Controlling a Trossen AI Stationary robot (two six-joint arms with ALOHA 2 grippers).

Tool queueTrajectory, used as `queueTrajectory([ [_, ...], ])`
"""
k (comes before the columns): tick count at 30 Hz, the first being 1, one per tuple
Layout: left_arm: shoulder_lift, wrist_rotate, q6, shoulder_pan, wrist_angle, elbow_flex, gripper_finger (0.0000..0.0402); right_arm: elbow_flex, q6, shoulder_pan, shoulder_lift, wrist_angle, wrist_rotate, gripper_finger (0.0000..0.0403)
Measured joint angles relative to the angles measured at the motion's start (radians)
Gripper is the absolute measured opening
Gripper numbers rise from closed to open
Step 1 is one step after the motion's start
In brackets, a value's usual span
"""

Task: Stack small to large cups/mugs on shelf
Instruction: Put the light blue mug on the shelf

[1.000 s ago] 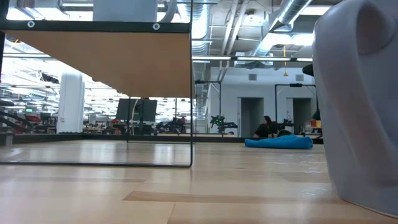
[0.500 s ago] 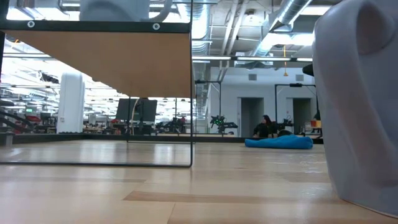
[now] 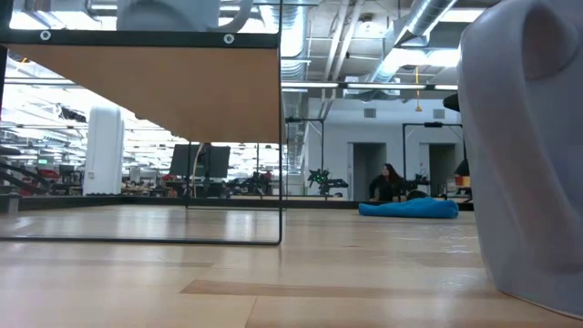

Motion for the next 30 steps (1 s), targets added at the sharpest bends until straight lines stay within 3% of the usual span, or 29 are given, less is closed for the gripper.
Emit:
queueTrajectory([
  [17,0.000,0.029,0.001,0.042,-0.010,0.000,0.0096,0.000,0.000,0.000,0.000,0.000,0.000,0.0033],
  [30,0.000,0.021,0.185,0.043,0.019,0.000,0.0096,0.000,0.000,0.000,0.000,0.000,0.000,0.0033],
])
